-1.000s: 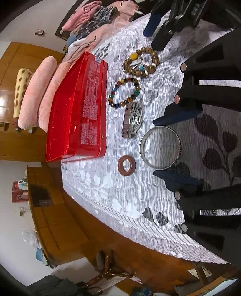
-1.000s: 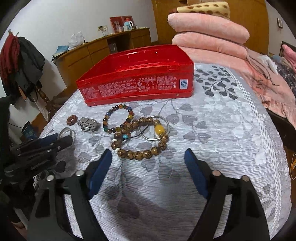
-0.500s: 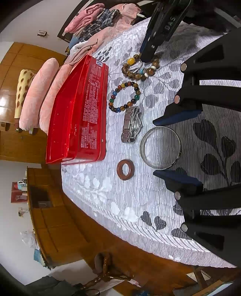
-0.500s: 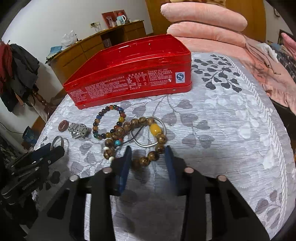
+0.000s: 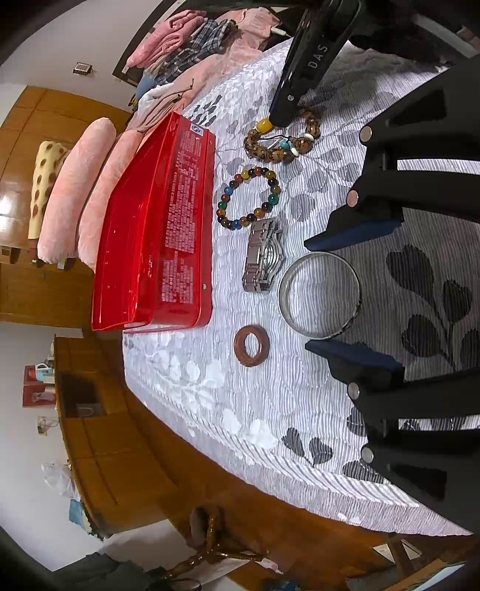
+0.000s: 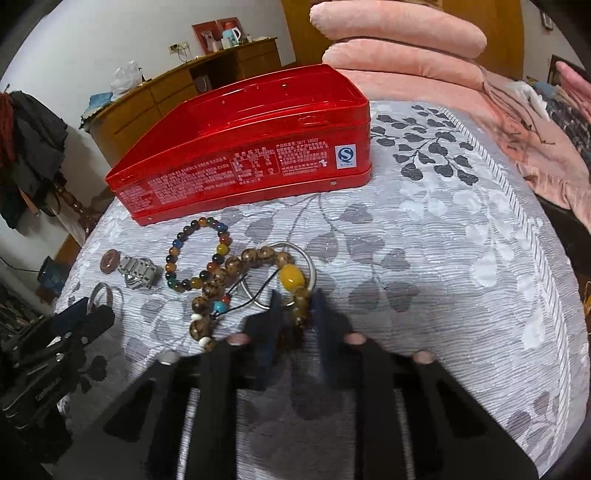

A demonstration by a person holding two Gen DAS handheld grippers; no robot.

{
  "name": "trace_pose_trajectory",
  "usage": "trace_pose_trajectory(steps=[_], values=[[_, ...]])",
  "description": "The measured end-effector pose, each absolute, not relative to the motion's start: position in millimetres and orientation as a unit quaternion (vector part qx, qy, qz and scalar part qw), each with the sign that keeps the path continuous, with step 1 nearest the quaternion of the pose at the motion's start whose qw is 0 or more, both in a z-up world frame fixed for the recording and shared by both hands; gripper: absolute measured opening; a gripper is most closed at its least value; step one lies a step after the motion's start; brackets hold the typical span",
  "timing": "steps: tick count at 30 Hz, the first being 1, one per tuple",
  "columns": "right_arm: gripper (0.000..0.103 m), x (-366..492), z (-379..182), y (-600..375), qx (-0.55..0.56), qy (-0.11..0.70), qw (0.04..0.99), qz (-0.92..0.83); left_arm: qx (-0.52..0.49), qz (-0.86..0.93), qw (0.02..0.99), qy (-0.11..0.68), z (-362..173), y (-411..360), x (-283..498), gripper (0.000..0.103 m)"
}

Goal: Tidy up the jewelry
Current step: 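Grasp the silver bangle with the left tool while the right grasps the wooden bead bracelet, then carry the bangle and bead bracelet over the red tin and open both tools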

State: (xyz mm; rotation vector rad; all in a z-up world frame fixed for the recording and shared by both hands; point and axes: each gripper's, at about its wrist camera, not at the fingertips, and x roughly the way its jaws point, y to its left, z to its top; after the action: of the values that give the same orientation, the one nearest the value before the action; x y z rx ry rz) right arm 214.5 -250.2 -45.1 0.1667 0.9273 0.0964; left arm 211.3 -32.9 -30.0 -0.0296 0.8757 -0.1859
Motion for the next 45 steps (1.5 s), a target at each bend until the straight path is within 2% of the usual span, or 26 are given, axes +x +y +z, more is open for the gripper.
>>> trace_pose_trajectory(steps=[20,45], values=[[0.010,165,10,-236,0.067,0.386,0.917,0.078,-0.015,-0.103,0.916,0.388,2,-43,196,0.048],[0.010,164,50,-227,0.030,0.349,0.933,0.083,-0.018,-0.110,0.935,0.336,48,-48,194,0.048]])
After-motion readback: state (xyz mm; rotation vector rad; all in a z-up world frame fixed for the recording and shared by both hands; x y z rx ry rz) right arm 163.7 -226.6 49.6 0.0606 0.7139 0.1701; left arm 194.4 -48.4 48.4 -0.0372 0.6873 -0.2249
